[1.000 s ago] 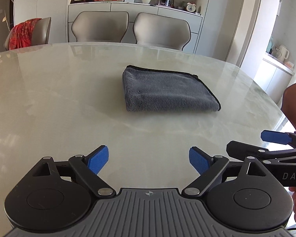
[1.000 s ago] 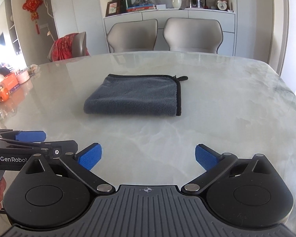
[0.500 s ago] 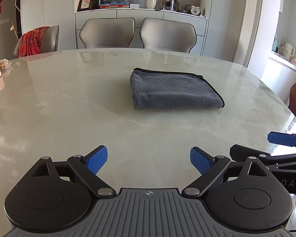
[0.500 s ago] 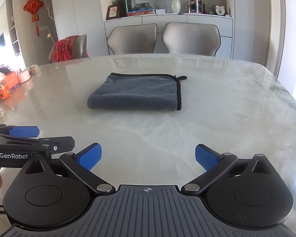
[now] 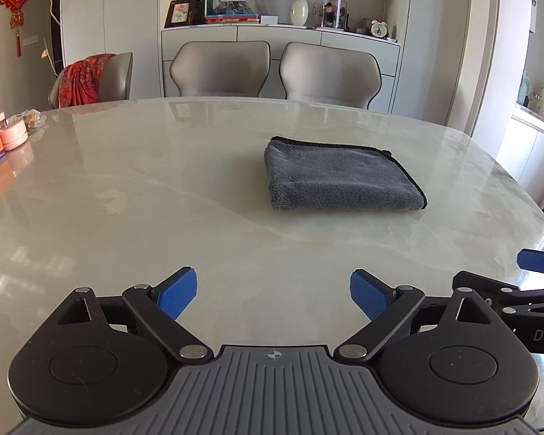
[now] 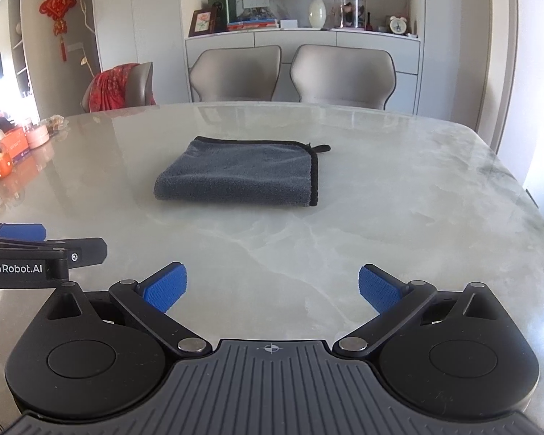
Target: Fold towel
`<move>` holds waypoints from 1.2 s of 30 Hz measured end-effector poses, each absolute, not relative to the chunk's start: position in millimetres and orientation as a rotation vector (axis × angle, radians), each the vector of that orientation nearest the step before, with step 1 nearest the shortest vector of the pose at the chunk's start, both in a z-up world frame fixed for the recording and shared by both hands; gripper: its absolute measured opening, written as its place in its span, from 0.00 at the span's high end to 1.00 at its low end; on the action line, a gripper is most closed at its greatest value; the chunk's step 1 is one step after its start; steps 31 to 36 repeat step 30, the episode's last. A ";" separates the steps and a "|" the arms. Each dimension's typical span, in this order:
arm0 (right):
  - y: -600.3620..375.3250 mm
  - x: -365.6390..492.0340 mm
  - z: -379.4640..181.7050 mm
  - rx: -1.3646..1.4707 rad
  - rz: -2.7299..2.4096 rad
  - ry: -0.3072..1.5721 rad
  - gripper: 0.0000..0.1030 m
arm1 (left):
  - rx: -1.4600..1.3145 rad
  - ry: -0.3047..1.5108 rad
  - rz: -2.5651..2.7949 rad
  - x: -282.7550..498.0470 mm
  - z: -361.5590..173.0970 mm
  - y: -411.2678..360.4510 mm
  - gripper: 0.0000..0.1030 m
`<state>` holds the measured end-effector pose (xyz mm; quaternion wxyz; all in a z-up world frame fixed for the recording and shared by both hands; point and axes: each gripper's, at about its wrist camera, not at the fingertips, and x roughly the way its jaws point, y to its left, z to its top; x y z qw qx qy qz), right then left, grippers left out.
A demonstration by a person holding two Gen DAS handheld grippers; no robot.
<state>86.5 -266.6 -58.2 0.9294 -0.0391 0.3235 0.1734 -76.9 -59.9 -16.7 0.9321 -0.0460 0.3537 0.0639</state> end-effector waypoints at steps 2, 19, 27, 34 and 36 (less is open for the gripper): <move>-269.3 86.1 -57.4 -0.078 0.352 0.666 0.01 | -0.089 0.716 0.134 -78.4 -14.9 -59.2 0.08; -279.0 85.7 -56.7 -0.056 0.321 0.684 0.01 | -0.084 0.692 0.154 -78.5 -8.2 -58.4 0.00; -279.5 85.1 -56.7 -0.056 0.323 0.685 0.01 | -0.054 0.653 0.175 -83.9 -6.3 -60.9 0.00; -279.8 85.0 -56.9 -0.054 0.326 0.688 0.01 | -0.040 0.658 0.187 -83.1 -5.8 -61.9 0.00; -279.8 85.0 -56.9 -0.054 0.326 0.688 0.01 | -0.040 0.658 0.187 -83.1 -5.8 -61.9 0.00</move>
